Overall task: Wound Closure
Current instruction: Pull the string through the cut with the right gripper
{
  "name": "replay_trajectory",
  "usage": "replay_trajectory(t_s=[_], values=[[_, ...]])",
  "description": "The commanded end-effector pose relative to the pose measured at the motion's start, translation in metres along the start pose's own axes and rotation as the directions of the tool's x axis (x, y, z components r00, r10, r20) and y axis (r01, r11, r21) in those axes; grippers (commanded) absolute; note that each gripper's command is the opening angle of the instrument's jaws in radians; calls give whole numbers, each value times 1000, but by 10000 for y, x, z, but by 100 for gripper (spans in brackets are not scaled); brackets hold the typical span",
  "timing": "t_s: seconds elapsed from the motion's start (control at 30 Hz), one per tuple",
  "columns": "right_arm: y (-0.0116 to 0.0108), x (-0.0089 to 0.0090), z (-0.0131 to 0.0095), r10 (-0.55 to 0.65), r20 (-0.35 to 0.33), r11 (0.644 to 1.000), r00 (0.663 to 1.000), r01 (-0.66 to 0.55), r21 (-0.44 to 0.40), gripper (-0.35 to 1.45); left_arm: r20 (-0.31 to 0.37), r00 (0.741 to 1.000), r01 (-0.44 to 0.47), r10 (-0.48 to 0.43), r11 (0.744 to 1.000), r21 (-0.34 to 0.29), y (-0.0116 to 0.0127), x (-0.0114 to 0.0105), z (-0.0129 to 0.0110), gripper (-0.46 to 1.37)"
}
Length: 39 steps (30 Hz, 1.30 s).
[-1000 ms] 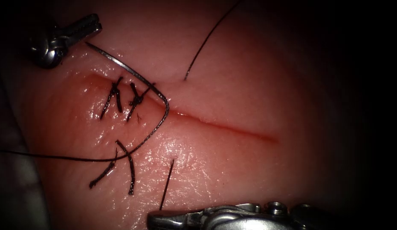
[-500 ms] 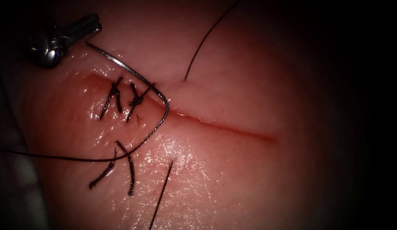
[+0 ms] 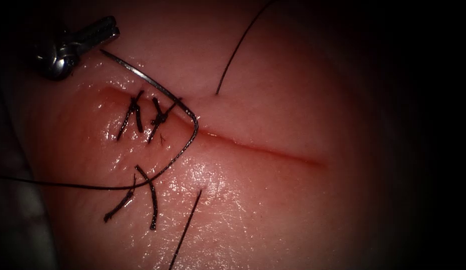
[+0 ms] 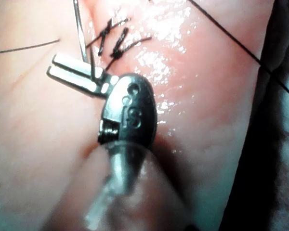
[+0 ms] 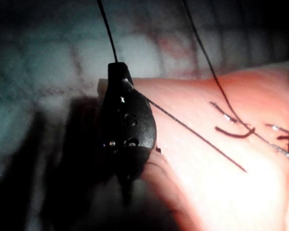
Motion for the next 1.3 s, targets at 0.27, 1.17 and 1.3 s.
replay_trajectory(t_s=[0.27, 1.17, 1.3], values=[[2, 3, 2, 1, -1, 1000, 1000, -1, 0, -35, 0, 1000, 0, 0, 1000, -2, 0, 0, 0, -39], [50, 8, -84, 55, 25, 989, 998, -51, -140, 113, 0, 1000, 0, 0, 1000, -2, 0, 0, 0, -39], [65, 4, -107, 45, 23, 983, 999, -40, -179, 110, 0, 1000, 0, 0, 1000, -2, 0, 0, 0, -39]])
